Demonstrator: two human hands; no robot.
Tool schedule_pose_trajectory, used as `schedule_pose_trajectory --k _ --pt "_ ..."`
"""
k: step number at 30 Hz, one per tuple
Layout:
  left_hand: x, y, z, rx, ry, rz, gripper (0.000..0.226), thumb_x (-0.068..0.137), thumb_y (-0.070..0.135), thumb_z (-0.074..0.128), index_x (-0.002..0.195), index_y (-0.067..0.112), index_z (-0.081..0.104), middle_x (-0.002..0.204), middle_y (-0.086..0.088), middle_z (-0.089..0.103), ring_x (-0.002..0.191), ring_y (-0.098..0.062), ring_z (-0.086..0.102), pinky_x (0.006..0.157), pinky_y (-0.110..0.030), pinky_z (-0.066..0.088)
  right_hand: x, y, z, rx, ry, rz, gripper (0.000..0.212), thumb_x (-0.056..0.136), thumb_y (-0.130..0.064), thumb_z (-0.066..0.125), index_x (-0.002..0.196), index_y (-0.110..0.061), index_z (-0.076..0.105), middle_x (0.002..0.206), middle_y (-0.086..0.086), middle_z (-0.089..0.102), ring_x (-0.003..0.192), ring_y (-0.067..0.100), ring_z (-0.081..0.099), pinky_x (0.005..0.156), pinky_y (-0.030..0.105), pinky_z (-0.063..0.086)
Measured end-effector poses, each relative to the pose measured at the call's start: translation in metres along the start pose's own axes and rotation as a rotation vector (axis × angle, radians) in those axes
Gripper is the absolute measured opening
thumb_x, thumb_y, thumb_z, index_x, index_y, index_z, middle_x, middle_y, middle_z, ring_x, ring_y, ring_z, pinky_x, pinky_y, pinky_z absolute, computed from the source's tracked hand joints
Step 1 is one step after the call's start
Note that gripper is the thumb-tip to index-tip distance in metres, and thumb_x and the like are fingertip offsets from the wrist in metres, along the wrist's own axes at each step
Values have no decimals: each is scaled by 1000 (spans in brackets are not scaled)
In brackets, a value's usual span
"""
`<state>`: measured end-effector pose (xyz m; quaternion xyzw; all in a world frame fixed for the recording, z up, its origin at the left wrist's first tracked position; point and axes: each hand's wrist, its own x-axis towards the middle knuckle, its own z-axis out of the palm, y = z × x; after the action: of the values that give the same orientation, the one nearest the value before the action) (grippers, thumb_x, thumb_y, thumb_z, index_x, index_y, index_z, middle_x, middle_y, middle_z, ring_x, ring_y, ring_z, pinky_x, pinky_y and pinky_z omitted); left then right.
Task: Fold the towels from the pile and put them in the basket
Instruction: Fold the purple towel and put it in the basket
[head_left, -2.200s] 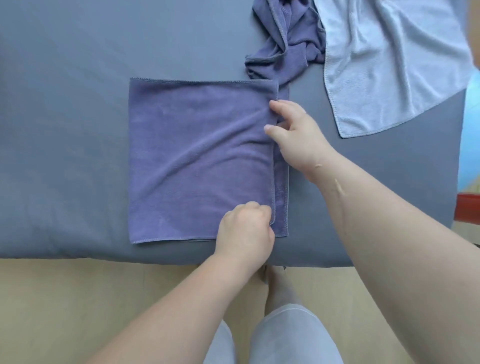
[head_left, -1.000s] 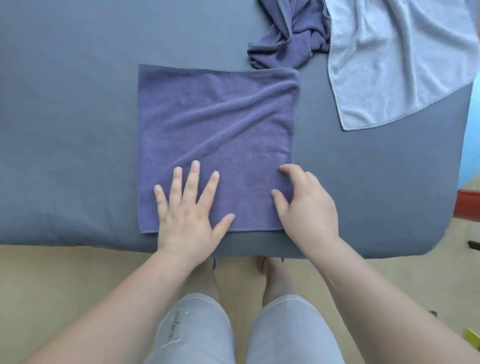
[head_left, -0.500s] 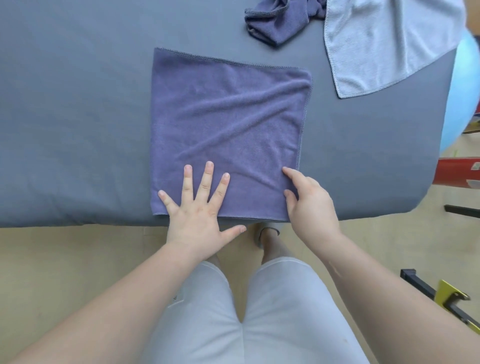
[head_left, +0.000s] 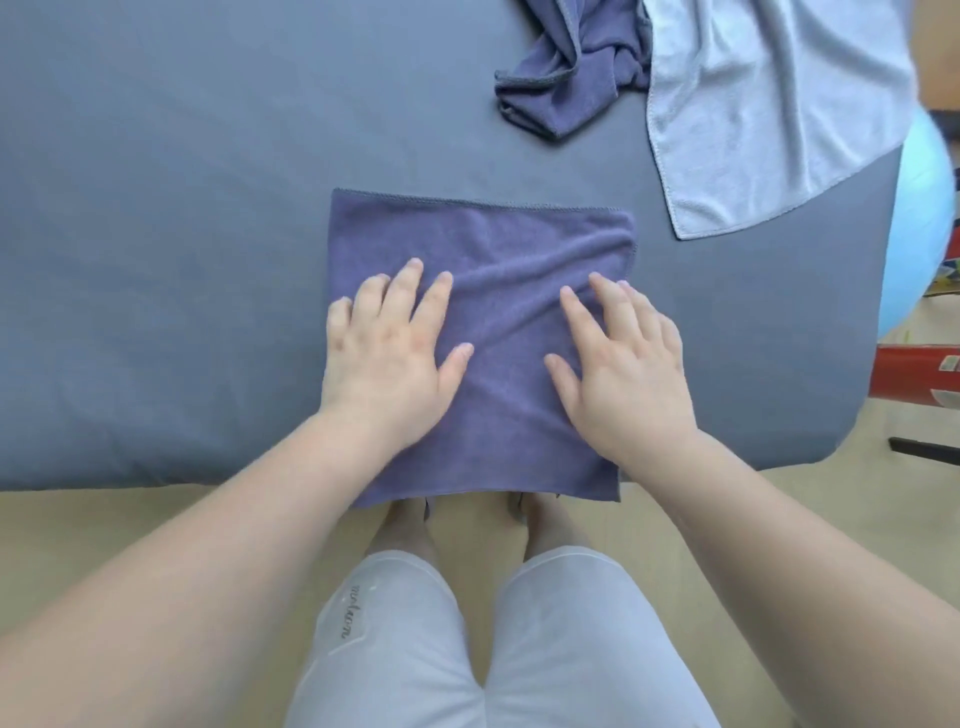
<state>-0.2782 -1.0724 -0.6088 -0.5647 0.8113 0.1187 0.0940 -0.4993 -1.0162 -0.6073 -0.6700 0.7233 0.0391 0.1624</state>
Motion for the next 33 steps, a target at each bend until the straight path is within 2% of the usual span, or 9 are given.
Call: schedule_pose_trajectory --k 4,7,9,11,14,17,22,29,33 --pt "60 -20 1 94 -33 -2 66 99 47 39 157 19 23 165 -6 18 145 -31 24 116 -54 22 53 -7 0 -34 -178 36 71 100 -58 30 161 -26 12 169 2 0 155 28 -3 123 55 1" --pt "83 -33 1 143 16 22 56 100 40 41 150 18 35 151 -9 38 129 -35 38 103 -52 32 73 -7 4 -74 -192 1 72 99 -65 22 160 -31 4 169 -1 -7 154 30 -11 122 59 -4" --pt "92 -40 -3 144 75 9 41 99 35 44 135 16 49 128 -11 50 113 -36 43 91 -49 34 82 -7 4 -53 -132 -22 67 100 -61 24 159 -33 13 169 2 3 155 32 -3 122 58 -4" --pt "100 -46 -8 131 111 -1 27 99 33 46 118 16 57 114 -11 53 105 -35 44 87 -48 33 92 -6 2 10 -1 -40 56 103 -50 34 154 -28 35 162 7 30 151 33 18 123 56 3" --pt "112 -54 -15 103 118 4 22 98 34 51 102 15 61 108 -10 54 104 -35 44 86 -46 31 114 0 -6 18 164 -50 37 97 -35 50 128 -19 62 122 8 59 123 37 48 111 53 31" --pt "123 -58 -23 71 72 31 19 97 34 53 94 17 61 102 -8 58 102 -34 47 86 -45 33 138 5 -19 -43 63 -61 22 91 -32 63 108 -18 67 109 8 59 109 37 50 93 47 38" --pt "131 -65 -32 -30 56 36 12 94 30 54 88 19 55 95 -5 58 97 -32 48 85 -43 33 157 10 -29 -24 83 -195 10 92 -28 62 95 -20 62 102 6 60 101 35 52 84 47 40" --pt "138 -69 -35 57 -16 19 17 88 30 56 101 19 58 95 -5 63 98 -32 50 87 -44 36 170 8 -30 -61 62 -212 15 94 -30 60 101 -17 61 105 10 60 104 37 52 84 47 40" --pt "140 -65 -39 61 -74 31 6 83 29 59 84 23 59 91 -3 53 96 -31 46 88 -43 36 173 11 -38 -44 -64 -233 34 85 -47 70 106 -21 63 109 8 58 111 35 50 92 46 41"
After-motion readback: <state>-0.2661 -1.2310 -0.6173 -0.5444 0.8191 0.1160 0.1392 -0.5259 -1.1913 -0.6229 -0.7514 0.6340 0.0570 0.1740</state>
